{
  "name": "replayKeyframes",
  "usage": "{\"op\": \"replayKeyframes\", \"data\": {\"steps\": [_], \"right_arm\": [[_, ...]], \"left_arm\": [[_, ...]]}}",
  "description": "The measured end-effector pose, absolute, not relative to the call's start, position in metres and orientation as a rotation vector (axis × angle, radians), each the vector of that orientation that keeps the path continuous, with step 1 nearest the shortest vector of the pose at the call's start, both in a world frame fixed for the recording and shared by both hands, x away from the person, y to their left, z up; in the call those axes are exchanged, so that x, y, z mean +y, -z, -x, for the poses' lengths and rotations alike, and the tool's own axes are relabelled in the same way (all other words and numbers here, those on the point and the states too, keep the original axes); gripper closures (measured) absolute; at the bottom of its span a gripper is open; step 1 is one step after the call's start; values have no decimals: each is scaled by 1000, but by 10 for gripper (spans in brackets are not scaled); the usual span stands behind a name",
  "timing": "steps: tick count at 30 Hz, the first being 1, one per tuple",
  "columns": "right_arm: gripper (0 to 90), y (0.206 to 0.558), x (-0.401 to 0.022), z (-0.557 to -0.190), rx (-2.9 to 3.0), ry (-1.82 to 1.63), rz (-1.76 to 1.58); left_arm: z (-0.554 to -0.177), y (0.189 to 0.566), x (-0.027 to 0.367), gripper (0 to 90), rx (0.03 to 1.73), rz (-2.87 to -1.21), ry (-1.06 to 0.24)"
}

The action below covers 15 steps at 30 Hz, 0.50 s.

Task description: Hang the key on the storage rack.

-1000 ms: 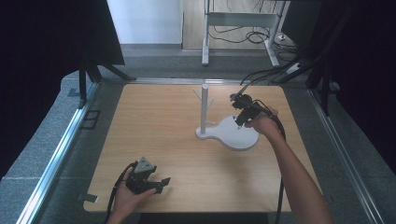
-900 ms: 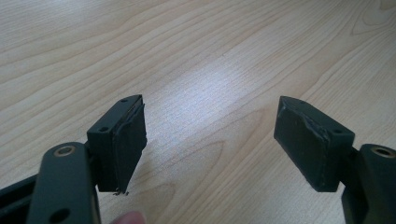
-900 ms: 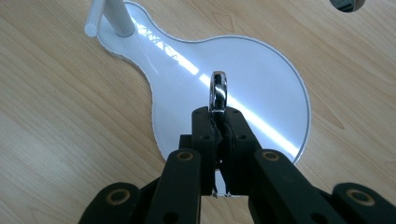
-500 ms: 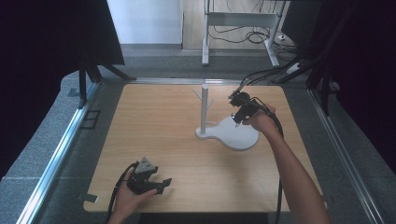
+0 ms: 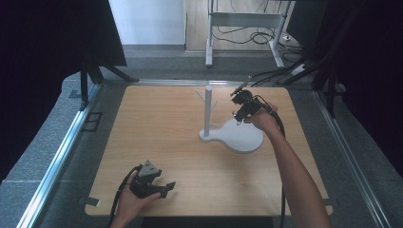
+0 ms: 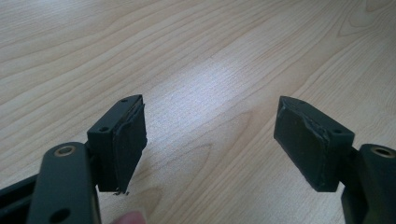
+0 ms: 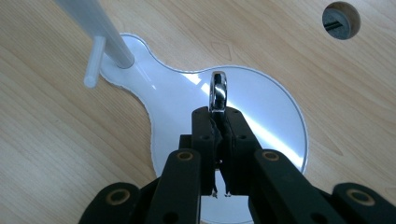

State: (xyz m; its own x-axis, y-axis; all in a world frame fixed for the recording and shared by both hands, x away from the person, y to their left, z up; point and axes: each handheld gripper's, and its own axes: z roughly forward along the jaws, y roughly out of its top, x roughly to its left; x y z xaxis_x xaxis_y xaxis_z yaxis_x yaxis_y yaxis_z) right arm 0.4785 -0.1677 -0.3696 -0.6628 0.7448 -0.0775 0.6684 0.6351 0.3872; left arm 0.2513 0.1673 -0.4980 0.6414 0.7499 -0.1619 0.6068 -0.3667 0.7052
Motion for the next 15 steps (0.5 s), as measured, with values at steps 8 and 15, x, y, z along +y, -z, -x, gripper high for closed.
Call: {"op": "replayKeyframes", "data": {"steps": [8,15], "right_arm": [[849,365,-158,-483,2607,-512,-1162],[849,366,-150,-488,2614,-508,-1160]], "left_arm": [[-251,498,167,258,1050,-2093,-236],[-251,497,168,258,1054,-2088,-235]]}}
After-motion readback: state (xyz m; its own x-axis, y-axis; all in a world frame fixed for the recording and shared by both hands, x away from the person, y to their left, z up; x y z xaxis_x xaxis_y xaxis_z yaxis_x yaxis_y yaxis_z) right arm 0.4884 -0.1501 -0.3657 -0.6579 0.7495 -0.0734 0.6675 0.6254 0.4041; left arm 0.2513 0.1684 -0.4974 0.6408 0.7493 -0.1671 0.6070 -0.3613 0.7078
